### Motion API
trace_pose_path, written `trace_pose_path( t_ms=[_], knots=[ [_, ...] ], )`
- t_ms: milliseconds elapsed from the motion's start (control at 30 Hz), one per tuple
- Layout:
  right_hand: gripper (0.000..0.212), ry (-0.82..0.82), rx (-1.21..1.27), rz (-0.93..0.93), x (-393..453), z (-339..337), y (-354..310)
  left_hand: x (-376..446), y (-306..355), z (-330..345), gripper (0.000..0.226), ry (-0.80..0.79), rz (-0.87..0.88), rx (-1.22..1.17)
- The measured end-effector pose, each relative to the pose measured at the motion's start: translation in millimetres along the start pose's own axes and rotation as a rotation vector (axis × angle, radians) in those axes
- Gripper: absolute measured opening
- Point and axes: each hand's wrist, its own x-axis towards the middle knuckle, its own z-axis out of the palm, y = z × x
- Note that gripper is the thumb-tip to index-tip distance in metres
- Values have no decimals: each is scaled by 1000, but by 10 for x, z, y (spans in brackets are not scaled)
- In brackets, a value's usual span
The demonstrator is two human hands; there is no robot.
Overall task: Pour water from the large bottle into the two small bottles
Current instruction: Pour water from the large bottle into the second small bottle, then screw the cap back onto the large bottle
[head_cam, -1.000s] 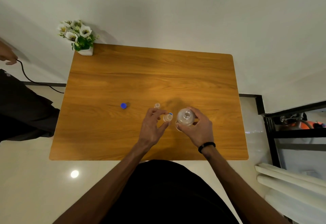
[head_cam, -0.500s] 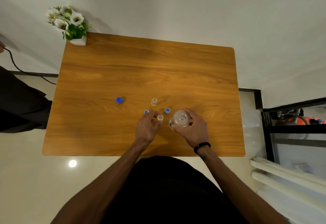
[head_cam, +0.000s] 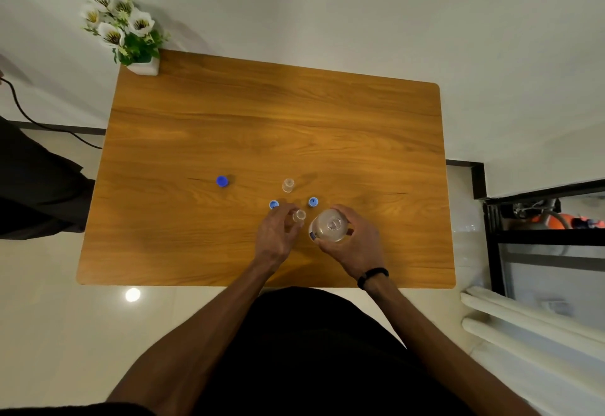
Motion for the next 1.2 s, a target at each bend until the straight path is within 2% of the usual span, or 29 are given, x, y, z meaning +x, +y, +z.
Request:
trace_pose_path(
  t_ms=[167, 233, 333, 400, 467, 600, 767, 1033, 1200],
  knots=[
    [73, -18, -28, -13, -90, 42, 35, -70, -31, -114, 46, -70, -29, 66],
    [72, -8, -28, -22, -146, 74, 37, -136, -80, -215, 47, -61, -37, 99],
    [70, 3, -27, -17, -248, 141, 18, -164, -174, -433, 43, 79, -54, 244],
    [67, 21, -19, -11, -334, 194, 1, -89, -235, -618, 46, 211, -134, 385],
    [65, 41, -5, -4, -430, 252, -22, 44, -281, -824, 53, 261, -197, 446],
    [65, 42, 12, 39, -586, 399, -80, 313, -348, -1124, 59, 101, -191, 507],
    [66, 50, 1, 41, -696, 584, -210, 465, -420, -1291, 49, -69, -107, 523],
    [63, 23, 12, 12, -687, 908, -450, 344, -572, -1433, 15, -89, -117, 402],
    [71, -31, -4, 18, -614, 1104, -524, 168, -583, -1502, 28, -111, -214, 264]
  ],
)
